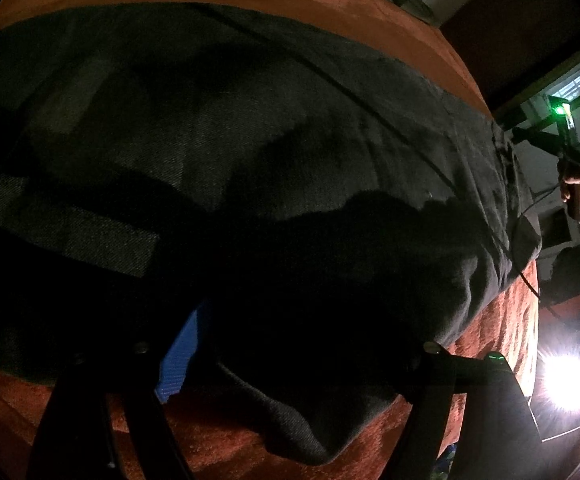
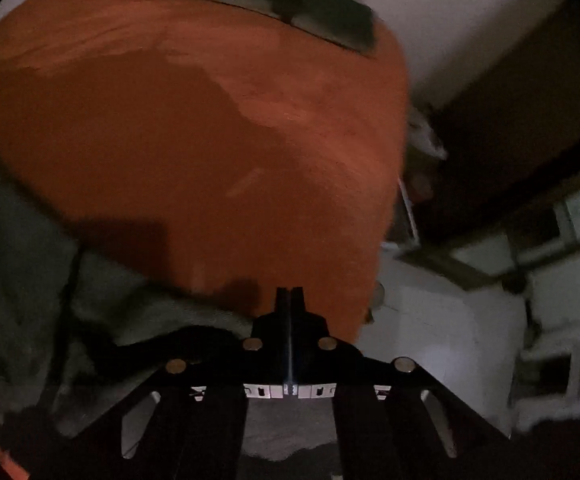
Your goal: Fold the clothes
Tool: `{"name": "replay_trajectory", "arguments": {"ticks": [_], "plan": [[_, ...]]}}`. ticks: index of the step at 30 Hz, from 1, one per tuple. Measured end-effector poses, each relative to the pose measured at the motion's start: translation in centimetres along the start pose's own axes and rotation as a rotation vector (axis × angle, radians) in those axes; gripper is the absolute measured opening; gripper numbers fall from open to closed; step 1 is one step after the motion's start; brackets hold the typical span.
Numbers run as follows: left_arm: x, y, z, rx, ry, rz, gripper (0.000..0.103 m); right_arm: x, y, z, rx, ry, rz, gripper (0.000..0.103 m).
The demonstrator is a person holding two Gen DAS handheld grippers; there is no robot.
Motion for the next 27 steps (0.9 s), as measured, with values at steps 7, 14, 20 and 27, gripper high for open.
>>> {"name": "replay_trajectory", "arguments": {"ticks": [7,14,20,27], "plan": [[0.5,-0.5,0.7,-0.002,0.002,-0.003,0.079,-2.5,0.6,-1.1,0.163,-0.013,0.123,0.044],[0.3,-0.4,0.6,-0.006,0.003,-0.004,0.079,-3.6,0.6,-7.7,0.382,0.057,0.202,0.044],[0.3,-0.3,0.8,-0.019,0.006,-0.043,0.079,-5.9,-6.5,-19.9,0.960,0.016,0.199,0.047],[0.4,0.0,0.9,-0.052,0.008,-0.053,0.079,-6.2,-8.5,-25.5,1.130,0.002,0.215,0.048]]}}
Point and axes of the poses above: each gripper's, at about its wrist camera, not at the fingertips, and x roughly the way its jaws point, y to its left, z to its top, the point moved 9 cm from there along x, roughly the way its jaws point, and after that the axes turned 3 degrees about x, right-handed, at the moved point
